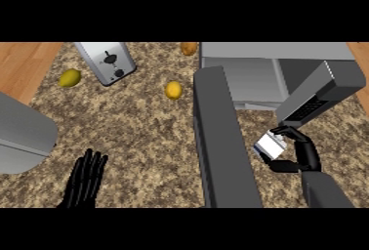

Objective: Pick up the milk, place it into the microwave and close the microwave

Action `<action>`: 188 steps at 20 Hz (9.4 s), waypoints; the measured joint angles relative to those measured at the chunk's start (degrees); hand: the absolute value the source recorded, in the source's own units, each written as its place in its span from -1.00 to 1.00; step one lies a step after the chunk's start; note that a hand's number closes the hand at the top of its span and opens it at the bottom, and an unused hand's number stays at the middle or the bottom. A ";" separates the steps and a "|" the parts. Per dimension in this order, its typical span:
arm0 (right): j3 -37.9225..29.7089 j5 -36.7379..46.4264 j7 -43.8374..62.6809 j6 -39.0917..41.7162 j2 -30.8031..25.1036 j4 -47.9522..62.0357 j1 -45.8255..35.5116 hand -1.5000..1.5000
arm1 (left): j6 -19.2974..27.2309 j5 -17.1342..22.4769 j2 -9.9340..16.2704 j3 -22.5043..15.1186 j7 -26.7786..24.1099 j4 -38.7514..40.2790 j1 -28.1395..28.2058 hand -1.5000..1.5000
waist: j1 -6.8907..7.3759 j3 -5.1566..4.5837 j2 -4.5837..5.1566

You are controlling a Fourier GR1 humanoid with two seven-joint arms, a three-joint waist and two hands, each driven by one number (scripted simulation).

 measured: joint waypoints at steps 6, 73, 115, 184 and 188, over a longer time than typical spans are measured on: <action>-0.90 0.79 1.31 -6.12 -0.16 2.58 -1.18 1.00 | -2.32 1.92 1.64 2.45 -0.65 -0.26 0.84 -1.00 | 0.05 -0.17 -0.16; 7.36 11.19 29.19 -45.94 -2.04 12.00 -31.44 -1.00 | -10.87 0.02 2.80 11.95 1.15 7.78 -4.24 -1.00 | 5.40 0.29 2.86; -3.29 -0.94 4.96 -9.32 1.78 9.95 -14.17 -1.00 | -10.37 -4.92 -2.08 6.09 3.50 8.97 -8.34 -1.00 | 0.47 0.18 0.57; 6.62 -36.02 31.35 31.06 -7.14 -76.07 34.26 -1.00 | 22.70 10.17 -12.58 -26.72 4.84 51.50 -61.34 -1.00 | -16.30 -0.54 2.76; 6.51 -37.74 32.60 31.95 -8.18 -76.73 33.16 -1.00 | 24.42 13.06 -12.66 -25.77 3.26 53.07 -64.34 -1.00 | -17.88 -0.48 3.28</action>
